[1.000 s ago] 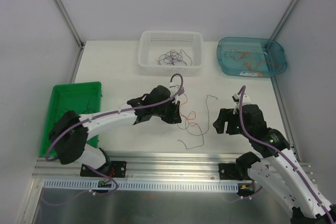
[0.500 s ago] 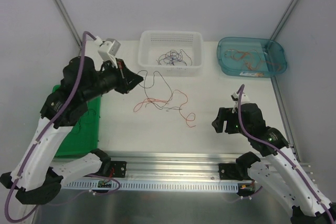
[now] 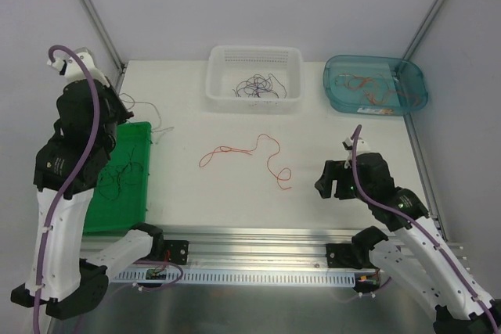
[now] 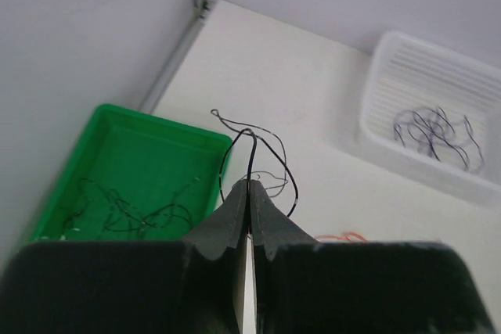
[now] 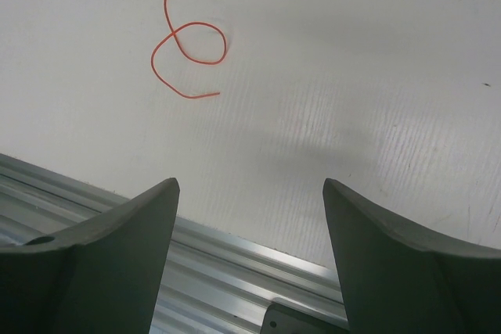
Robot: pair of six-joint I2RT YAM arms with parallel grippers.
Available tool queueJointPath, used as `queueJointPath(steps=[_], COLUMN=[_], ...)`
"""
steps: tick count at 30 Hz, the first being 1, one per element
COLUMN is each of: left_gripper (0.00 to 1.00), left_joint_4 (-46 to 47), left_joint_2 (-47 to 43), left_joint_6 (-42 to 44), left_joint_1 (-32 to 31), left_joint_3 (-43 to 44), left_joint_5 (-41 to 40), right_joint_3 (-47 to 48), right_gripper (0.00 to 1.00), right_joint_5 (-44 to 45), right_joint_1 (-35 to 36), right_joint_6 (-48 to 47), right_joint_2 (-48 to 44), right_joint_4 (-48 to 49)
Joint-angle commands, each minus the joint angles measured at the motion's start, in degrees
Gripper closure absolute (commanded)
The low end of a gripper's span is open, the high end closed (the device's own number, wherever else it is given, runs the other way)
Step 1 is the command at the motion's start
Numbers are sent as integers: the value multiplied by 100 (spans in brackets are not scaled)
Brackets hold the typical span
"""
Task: Untangle the cables
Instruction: Place the cable in the bin.
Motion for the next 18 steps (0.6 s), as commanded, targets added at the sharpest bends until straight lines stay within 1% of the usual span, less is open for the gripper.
queueJointPath(steps=[1,3,5,7,8,9,10,11,12,13,14,15,16,17,18], left_gripper=[100,100,100,100,100,100,100,100,100,100,100,100,100,100,99], left_joint_4=[-16,-16,-16,-7,-7,-7,19,46,98,281,396,441,459,468,468], left_joint_2=[-58,82,266,390,425,434,408,339,294,233,163,66,48,13,-5], left_joint_6=[646,840,1235,1551,1570,1570,1492,1421,1377,1290,1237,1140,887,780,683], left_joint_1=[445,508,552,692,815,1190,1429,1657,2216,2379,2493,2582,2809,2915,3012], left_joint_3=[654,910,1130,1096,904,754,413,201,-27,-273,-815,-1038,-1467,-1671,-1882], left_joint_5=[-983,-1044,-1386,-1903,-1932,-1854,-1531,-1389,-1187,-1003,-888,-773,-642,-345,-272], right_joint_3=[225,243,252,243,226,208,208,225,226,234,243,243,252,252,261], right_gripper=[22,22,22,22,22,22,22,22,22,22,22,22,22,22,22], right_joint_5=[-222,-223,-249,-354,-398,-433,-486,-504,-530,-574,-583,-592,-592,-592,-609], right_joint_1=[-14,-14,-23,-14,-14,-23,-23,-14,-5,-14,-14,-14,-14,-5,-5], right_joint_6=[-7,-33,-42,-33,-42,-24,-24,-33,-42,-42,-77,-86,-95,-121,-130], right_joint_2=[100,135,179,223,241,258,302,328,346,364,381,399,416,469,487], right_joint_4=[147,165,191,270,314,366,384,393,393,402,393,385,385,376,385])
